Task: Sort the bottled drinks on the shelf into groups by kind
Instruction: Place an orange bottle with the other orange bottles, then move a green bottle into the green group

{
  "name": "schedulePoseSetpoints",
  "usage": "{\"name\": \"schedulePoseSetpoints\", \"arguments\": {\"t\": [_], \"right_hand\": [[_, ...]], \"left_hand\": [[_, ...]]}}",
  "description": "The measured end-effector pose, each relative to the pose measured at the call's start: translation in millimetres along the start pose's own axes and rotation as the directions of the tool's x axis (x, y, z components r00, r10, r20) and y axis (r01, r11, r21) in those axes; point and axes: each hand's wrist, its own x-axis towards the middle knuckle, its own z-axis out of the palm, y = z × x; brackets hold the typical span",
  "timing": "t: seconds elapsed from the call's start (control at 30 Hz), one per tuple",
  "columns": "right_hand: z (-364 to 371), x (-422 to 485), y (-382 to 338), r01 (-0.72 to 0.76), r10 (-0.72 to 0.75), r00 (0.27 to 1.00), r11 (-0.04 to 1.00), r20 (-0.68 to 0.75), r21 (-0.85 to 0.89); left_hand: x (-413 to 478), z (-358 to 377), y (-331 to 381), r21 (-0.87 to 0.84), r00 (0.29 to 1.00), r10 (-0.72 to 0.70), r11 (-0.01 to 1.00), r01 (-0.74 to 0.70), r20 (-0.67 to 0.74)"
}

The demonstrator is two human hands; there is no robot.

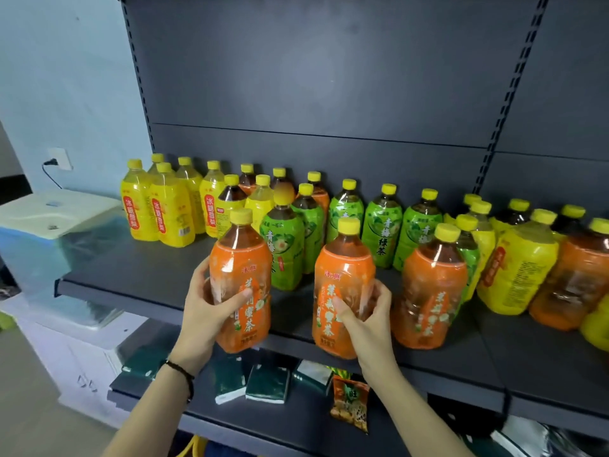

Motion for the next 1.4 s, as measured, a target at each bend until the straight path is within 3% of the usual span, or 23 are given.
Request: {"name": "schedulePoseSetpoints", "arguments": {"t": [0.17, 0.37, 0.57, 0.83, 0.9, 0.97, 1.03, 1.17, 1.3, 1.4], "right_hand": [[16.9, 41.6, 16.3, 0.015, -0.015, 1.000, 0.999, -0.008, -0.044], [21.0, 90.5, 34.3, 0.005, -0.010, 0.999, 0.990, -0.034, -0.141], [24.0, 122.8, 44.7, -0.027, -0.028, 0.990, 0.927, -0.141, -0.374], [51.0, 132.6, 42.3, -0.053, -0.009, 0.981, 0.948, -0.193, -0.315], [59.4, 119.9, 39.3, -0.007, -0.102, 0.948, 0.941, -0.301, -0.339], [71.8, 102.0, 35.3, 0.116, -0.302, 0.861, 0.901, -0.410, -0.419], [89.4, 89.3, 27.7, 0.223, -0.383, 0.848, 0.885, -0.367, -0.408], [126.4, 98.2, 17.1, 0.183, -0.232, 0.964, 0.933, -0.130, -0.311], [148.0, 115.2, 20.1, 0.045, -0.084, 0.990, 0.947, -0.110, -0.319], [151.6, 121.0, 23.0, 0.004, -0.054, 0.986, 0.954, -0.158, -0.301]], "left_hand": [[39.7, -8.0, -20.0, -0.006, 1.000, 0.002, 1.000, -0.002, -0.012], [85.2, -18.1, -37.2, 0.009, 0.996, -0.015, 1.000, 0.014, 0.086], [113.8, -35.6, -49.9, 0.046, 0.995, -0.013, 0.999, 0.008, 0.102], [139.9, -51.0, -61.2, 0.105, 0.998, -0.031, 0.994, 0.025, 0.063], [147.0, -53.3, -63.3, 0.113, 0.996, -0.045, 0.993, 0.036, 0.078], [154.1, -58.7, -66.1, 0.138, 0.993, -0.049, 0.990, 0.034, 0.105], [160.2, -65.0, -70.9, 0.174, 0.991, -0.047, 0.984, 0.024, 0.128], [167.2, -66.0, -70.3, 0.182, 0.982, -0.047, 0.983, 0.014, 0.181], [168.9, -61.9, -69.3, 0.150, 0.977, -0.086, 0.987, 0.057, 0.193], [169.5, -62.3, -70.5, 0.136, 0.976, -0.113, 0.987, 0.088, 0.188]]}}
